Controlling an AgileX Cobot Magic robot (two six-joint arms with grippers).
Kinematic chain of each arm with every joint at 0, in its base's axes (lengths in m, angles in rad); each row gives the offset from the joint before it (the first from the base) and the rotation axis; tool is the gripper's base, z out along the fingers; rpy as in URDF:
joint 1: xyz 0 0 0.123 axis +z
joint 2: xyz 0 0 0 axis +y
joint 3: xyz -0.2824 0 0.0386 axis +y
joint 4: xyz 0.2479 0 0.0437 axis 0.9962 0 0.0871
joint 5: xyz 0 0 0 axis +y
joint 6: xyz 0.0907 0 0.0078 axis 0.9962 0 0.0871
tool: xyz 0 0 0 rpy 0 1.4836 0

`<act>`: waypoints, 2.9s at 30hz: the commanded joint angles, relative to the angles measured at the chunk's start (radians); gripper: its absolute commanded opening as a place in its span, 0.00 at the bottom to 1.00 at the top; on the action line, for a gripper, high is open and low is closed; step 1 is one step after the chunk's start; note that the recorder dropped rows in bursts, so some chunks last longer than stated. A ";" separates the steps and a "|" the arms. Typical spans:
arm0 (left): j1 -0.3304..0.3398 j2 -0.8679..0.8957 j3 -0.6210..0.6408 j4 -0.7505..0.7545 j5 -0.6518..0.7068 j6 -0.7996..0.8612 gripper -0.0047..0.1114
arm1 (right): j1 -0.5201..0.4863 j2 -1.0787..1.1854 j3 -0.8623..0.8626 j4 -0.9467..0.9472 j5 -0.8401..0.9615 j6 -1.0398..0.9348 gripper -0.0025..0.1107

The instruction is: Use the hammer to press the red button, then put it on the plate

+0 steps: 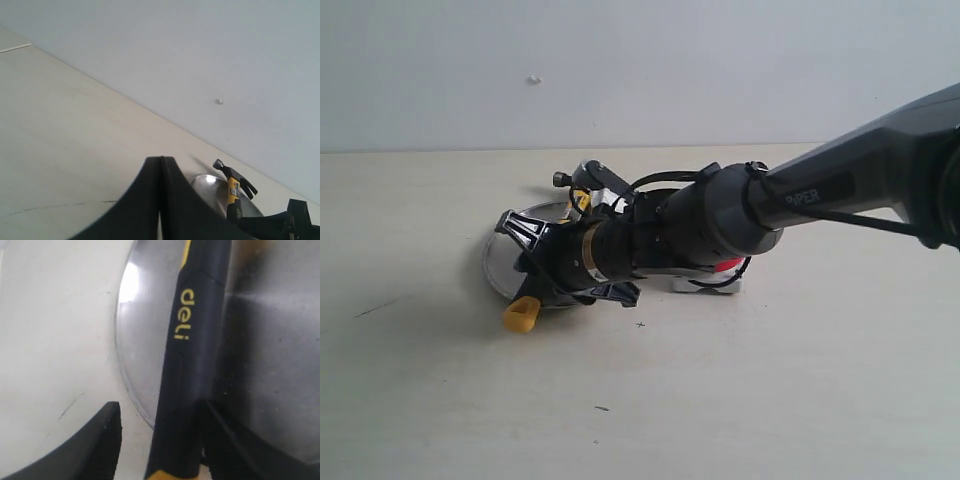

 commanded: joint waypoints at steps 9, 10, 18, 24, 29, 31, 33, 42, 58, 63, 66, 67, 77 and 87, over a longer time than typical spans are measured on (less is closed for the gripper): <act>0.002 -0.007 0.000 0.001 0.000 0.007 0.04 | -0.005 -0.033 0.010 -0.053 0.017 0.003 0.52; 0.002 -0.007 0.000 0.001 0.000 0.007 0.04 | -0.005 -0.044 0.010 -0.066 0.014 0.003 0.52; 0.002 -0.007 0.000 0.001 0.000 0.007 0.04 | -0.005 -0.171 0.122 -0.078 0.001 0.004 0.39; 0.002 -0.007 0.000 0.001 0.000 0.007 0.04 | -0.005 -0.351 0.277 -0.182 0.054 -0.065 0.10; 0.002 -0.007 0.000 0.001 0.000 0.007 0.04 | -0.005 -0.634 0.494 -0.369 0.033 -0.115 0.02; 0.002 -0.007 0.000 0.001 0.000 0.007 0.04 | -0.005 -0.801 0.624 -0.426 0.087 -0.143 0.02; 0.002 -0.007 0.000 0.001 0.000 0.007 0.04 | -0.005 -0.921 0.714 -0.431 0.111 -0.165 0.02; 0.002 -0.007 0.000 0.001 0.000 0.007 0.04 | -0.005 -1.399 0.889 -0.418 0.115 -0.181 0.02; 0.005 -0.007 0.000 0.001 -0.001 0.007 0.04 | -0.072 -1.639 0.952 -0.435 0.117 -0.329 0.02; 0.005 -0.007 0.000 0.001 -0.001 0.007 0.04 | -0.264 -1.796 1.086 -0.431 0.108 -0.331 0.02; 0.005 -0.007 0.000 0.001 -0.001 0.009 0.04 | -0.368 -1.913 1.166 -0.431 0.110 -0.337 0.02; 0.005 -0.007 0.000 0.001 -0.001 0.009 0.04 | -0.400 -1.949 1.190 -0.431 0.110 -0.337 0.02; 0.005 -0.007 0.000 0.001 -0.001 0.009 0.04 | -0.611 -2.104 1.325 -0.431 0.099 -0.366 0.02; 0.005 -0.007 0.000 0.001 -0.001 0.009 0.04 | -0.611 -2.105 1.325 -0.420 0.099 -0.469 0.02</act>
